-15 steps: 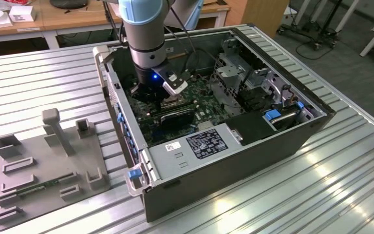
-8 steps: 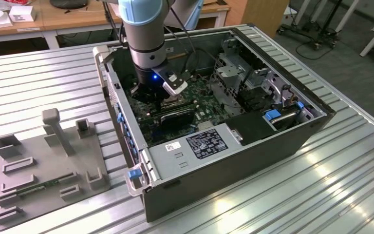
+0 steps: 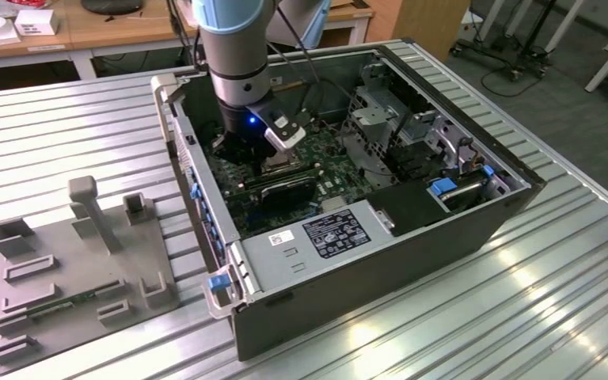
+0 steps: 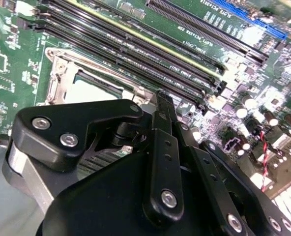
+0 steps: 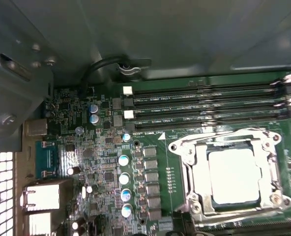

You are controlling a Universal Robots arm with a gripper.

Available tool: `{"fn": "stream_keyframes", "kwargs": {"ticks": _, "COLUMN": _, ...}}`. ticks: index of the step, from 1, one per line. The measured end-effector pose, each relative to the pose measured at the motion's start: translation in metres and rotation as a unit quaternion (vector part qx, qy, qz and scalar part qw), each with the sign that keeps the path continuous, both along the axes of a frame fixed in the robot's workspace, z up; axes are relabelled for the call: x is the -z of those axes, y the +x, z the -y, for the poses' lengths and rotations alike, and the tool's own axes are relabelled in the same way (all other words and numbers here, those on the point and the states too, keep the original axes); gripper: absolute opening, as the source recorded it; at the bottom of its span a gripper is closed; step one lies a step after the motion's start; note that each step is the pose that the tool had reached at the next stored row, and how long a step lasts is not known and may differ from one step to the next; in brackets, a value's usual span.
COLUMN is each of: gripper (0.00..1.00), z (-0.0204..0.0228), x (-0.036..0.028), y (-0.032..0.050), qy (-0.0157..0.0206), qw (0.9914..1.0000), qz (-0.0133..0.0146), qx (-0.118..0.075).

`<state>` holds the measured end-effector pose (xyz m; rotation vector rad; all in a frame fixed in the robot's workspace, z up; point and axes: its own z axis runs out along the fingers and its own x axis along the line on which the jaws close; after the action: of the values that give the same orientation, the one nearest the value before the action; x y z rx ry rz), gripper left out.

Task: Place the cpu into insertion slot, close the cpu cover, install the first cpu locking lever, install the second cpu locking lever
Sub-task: 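Install the second cpu locking lever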

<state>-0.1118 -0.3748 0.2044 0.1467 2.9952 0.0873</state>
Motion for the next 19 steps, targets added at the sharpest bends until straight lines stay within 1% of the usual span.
{"fn": "stream_keyframes", "kwargs": {"ticks": 5, "gripper": 0.11, "z": 0.0, "x": -0.0095, "y": 0.0, "qy": -0.0001, "qw": 1.0, "qz": -0.0001, "qx": 0.0}}
{"fn": "stream_keyframes", "kwargs": {"ticks": 9, "gripper": 0.11, "z": 0.0, "x": -0.0104, "y": 0.0007, "qy": 0.0001, "qw": 1.0, "qz": 0.0, "qx": 0.0}}
{"fn": "stream_keyframes", "kwargs": {"ticks": 11, "gripper": 0.11, "z": 0.0, "x": -0.0104, "y": 0.0042, "qy": 0.0, "qw": 1.0, "qz": -0.0001, "qx": 0.0}}
{"fn": "stream_keyframes", "kwargs": {"ticks": 15, "gripper": 0.11, "z": -0.0004, "x": -0.0099, "y": 0.0146, "qy": 0.0001, "qw": 1.0, "qz": 0.0, "qx": 0.0}}
{"fn": "stream_keyframes", "kwargs": {"ticks": 19, "gripper": 0.11, "z": -0.0023, "x": -0.0095, "y": 0.0241, "qy": 0.0001, "qw": 1.0, "qz": 0.0, "qx": 0.0}}
